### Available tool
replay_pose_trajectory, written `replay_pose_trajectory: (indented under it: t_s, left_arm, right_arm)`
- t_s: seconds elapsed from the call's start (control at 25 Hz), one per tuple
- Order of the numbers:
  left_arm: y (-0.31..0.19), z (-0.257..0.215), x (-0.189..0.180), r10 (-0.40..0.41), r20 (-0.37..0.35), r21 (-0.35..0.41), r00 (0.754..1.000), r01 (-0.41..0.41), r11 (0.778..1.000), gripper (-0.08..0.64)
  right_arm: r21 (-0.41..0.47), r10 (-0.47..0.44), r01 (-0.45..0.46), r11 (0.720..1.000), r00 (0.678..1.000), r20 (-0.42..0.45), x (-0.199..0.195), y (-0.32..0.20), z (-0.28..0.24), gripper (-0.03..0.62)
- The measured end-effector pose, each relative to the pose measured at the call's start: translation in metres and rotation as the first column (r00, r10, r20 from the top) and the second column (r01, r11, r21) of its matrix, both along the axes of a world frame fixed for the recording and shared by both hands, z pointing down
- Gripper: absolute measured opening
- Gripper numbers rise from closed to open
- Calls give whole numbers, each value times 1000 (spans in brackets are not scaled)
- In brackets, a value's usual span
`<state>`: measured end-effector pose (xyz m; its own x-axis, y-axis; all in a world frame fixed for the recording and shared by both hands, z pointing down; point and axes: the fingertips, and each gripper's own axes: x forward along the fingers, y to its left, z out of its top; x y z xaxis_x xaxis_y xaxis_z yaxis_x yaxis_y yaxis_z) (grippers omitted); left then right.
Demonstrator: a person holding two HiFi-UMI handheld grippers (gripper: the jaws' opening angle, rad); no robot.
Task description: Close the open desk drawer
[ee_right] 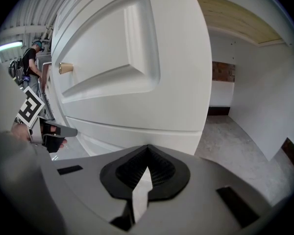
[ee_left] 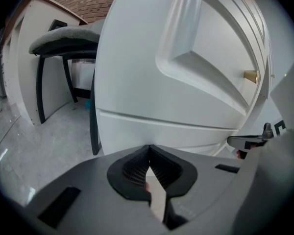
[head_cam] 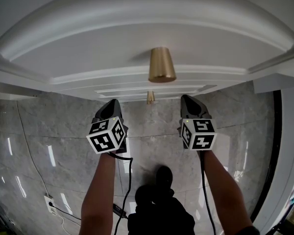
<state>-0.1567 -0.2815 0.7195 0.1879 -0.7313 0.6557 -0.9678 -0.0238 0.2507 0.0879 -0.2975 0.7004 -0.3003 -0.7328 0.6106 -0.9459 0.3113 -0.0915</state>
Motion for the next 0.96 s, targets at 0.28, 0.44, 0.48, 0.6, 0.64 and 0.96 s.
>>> replay_pose_trajectory:
  t_s: [0.28, 0.44, 0.48, 0.6, 0.64, 0.96]
  left_arm:
    - [0, 0, 0, 3, 1, 3, 1000, -3, 1000, 9]
    - [0, 0, 0, 14, 10, 1, 1000, -14, 1000, 9]
    - [0, 0, 0, 17, 12, 0, 1000, -17, 1000, 9]
    - [0, 0, 0, 27, 19, -2, 999, -27, 1000, 9]
    - [0, 0, 0, 31, 21, -2, 999, -31, 1000, 9]
    - [0, 0, -1, 25, 12, 2, 1000, -25, 1000, 9]
  right_arm:
    - [4, -6, 6, 1000, 1000, -5, 0, 0, 0, 5]
    - [3, -5, 5, 1000, 1000, -4, -1, -1, 0, 5]
    - [2, -4, 4, 1000, 1000, -4, -1, -1, 0, 5]
    - [1, 4, -4, 1000, 1000, 1, 0, 0, 0, 3]
    - [0, 6, -6, 1000, 1000, 3, 0, 0, 0, 5]
    - [-3, -20, 20, 1000, 1000, -18, -1, 0, 1, 5]
